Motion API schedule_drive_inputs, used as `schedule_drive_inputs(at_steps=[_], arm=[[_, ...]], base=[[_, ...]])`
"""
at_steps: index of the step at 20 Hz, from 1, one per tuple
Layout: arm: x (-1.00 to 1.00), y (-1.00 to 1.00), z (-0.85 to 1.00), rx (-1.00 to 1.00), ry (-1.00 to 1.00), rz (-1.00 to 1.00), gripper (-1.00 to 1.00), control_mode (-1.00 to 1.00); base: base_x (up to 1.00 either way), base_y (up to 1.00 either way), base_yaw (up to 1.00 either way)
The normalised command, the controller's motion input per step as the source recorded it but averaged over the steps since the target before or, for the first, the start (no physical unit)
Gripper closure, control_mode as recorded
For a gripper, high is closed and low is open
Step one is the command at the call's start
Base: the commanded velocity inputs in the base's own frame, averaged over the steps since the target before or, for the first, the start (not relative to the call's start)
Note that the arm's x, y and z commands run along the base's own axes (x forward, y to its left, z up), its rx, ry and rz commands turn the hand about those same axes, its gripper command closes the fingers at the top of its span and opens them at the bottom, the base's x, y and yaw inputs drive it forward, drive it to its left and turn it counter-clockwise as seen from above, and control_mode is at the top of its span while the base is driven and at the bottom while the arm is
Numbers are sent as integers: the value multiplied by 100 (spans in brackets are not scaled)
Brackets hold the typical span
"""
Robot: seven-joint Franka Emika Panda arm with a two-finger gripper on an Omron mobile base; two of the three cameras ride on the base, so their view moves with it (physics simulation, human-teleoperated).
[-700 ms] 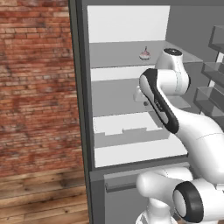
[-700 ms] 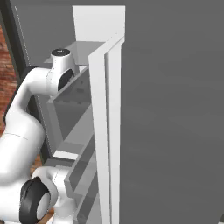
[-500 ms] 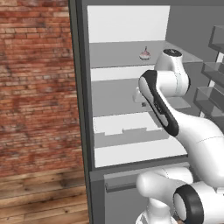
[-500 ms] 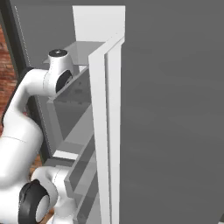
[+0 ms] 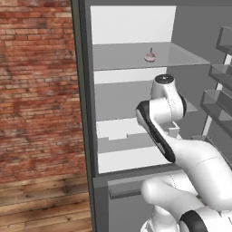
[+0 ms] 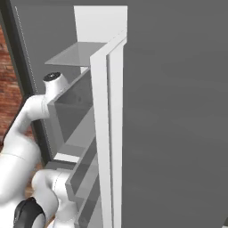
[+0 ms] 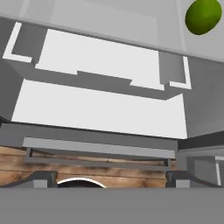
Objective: Grab the garlic and lime from the fridge, place them in the blender, close the lid, and turn on the blender to create a marinade.
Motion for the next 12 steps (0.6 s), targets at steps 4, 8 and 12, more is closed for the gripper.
schedule_drive_inputs(at_steps=[4, 8, 12], arm=[[34, -98, 3, -2, 2, 0, -100, -100], [52, -72, 1, 0, 2, -2, -100, -100], [74, -44, 0, -2, 1, -10, -100, -100]], base=[[0, 0, 0], [0, 0, 0], [0, 0, 0]])
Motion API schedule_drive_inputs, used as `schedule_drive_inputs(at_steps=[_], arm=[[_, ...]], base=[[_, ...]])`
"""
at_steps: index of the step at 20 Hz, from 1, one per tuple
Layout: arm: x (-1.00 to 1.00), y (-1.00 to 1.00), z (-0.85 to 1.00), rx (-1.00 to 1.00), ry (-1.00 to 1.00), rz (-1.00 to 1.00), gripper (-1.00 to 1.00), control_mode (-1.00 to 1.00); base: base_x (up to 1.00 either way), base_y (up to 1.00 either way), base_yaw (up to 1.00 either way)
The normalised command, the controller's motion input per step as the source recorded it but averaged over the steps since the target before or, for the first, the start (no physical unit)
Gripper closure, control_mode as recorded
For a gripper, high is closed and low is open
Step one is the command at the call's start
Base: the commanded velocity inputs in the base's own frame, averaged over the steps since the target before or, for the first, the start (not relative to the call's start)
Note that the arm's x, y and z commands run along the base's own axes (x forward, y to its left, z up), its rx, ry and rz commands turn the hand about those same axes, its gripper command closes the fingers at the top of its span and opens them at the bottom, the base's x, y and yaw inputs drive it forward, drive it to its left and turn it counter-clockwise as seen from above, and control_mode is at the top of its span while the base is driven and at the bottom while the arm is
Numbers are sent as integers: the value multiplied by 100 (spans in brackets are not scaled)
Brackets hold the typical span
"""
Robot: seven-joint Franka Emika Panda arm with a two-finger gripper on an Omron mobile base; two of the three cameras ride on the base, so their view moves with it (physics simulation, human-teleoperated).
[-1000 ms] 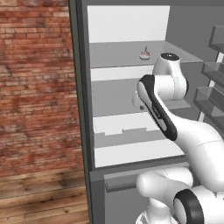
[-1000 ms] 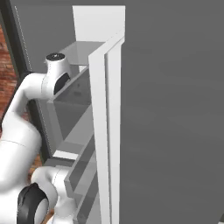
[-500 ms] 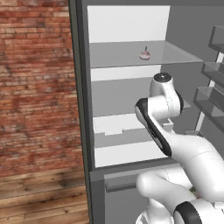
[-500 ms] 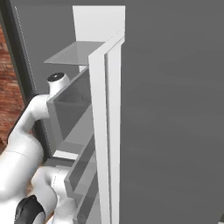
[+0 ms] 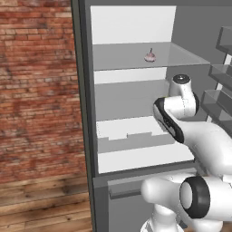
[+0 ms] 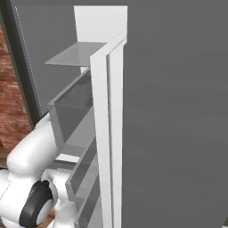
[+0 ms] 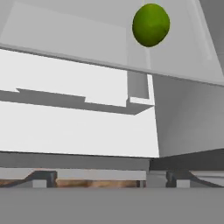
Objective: Grab the garlic and lime from the fridge, place them in the blender, close the lid, and turn on the blender to create a marinade.
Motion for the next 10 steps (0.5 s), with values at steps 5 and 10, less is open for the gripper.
schedule_drive_inputs(at_steps=[5, 10], arm=[[46, -22, 0, -2, 0, -11, -100, -100], [2, -10, -2, -9, -1, -10, -100, -100]], base=[[0, 0, 0], [0, 0, 0]])
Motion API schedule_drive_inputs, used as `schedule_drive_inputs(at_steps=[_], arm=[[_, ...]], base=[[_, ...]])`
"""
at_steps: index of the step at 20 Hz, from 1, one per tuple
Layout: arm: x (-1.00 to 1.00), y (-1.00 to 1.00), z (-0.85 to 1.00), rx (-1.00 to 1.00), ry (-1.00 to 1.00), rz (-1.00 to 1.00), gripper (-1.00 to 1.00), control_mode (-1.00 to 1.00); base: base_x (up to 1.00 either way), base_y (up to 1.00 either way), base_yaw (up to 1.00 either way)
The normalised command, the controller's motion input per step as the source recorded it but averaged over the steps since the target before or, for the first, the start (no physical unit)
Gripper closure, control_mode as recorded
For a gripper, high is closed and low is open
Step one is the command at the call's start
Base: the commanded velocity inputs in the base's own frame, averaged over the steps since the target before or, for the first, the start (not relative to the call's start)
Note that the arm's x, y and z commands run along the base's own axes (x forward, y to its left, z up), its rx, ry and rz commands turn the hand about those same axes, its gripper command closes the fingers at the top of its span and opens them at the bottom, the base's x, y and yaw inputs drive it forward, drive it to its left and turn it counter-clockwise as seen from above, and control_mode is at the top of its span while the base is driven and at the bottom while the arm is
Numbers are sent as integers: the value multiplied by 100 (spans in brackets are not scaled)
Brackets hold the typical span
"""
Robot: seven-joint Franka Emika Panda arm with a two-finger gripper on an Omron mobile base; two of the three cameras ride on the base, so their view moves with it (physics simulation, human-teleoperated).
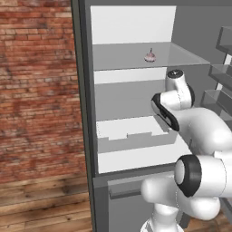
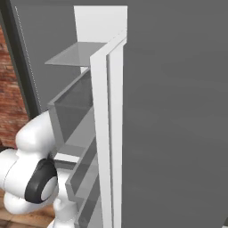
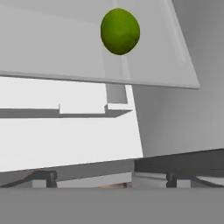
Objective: Grab the garlic and lime from the fridge, place them in the blender, close the lid, and turn on the blender to create a marinade.
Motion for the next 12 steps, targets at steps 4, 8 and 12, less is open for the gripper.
schedule_drive_inputs(at_steps=[4, 8, 12], arm=[[13, -1, -6, -14, 0, -7, -100, -100], [38, -16, -20, -14, -2, 0, -100, -100], [34, -24, -19, -10, -7, 0, -100, -100]], base=[[0, 0, 0], [0, 0, 0], [0, 0, 0]])
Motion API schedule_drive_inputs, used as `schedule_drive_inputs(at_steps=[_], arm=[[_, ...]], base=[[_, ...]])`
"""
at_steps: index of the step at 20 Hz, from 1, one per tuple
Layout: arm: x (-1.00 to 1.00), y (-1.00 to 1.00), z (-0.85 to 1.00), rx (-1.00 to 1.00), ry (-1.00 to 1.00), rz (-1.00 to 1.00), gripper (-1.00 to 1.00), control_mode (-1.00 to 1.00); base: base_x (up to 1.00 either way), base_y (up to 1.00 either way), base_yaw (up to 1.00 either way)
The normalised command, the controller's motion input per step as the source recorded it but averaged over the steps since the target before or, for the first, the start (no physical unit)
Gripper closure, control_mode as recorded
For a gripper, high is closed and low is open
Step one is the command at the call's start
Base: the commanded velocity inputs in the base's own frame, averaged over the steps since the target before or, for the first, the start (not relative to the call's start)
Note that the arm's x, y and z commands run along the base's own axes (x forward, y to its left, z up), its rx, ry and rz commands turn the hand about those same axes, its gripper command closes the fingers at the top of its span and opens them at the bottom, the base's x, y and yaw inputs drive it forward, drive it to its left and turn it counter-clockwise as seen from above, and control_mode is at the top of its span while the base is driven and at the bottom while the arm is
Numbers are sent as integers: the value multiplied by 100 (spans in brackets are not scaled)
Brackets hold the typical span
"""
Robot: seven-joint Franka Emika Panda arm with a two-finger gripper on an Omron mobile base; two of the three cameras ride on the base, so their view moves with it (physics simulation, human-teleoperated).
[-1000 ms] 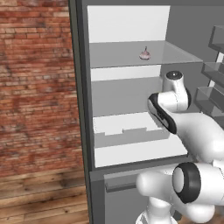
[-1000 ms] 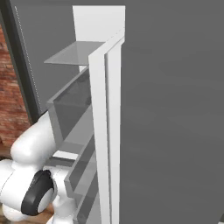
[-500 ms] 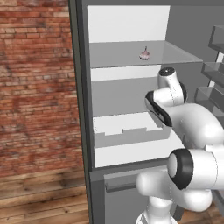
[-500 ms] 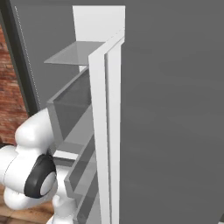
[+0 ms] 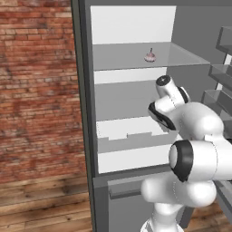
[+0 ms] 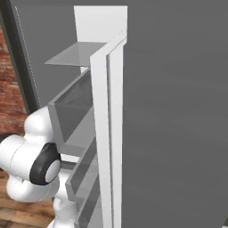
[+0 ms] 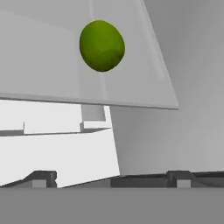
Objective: Grab the garlic and lime from the fridge, place them in the blender, close the lid, and turn on the blender to create a marinade.
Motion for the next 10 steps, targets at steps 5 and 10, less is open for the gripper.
schedule_drive_inputs(at_steps=[5, 10], arm=[[36, -27, -1, -5, -4, 0, -100, -100], [35, -10, 0, -2, 0, 0, -100, -100]], base=[[0, 0, 0], [0, 0, 0]])
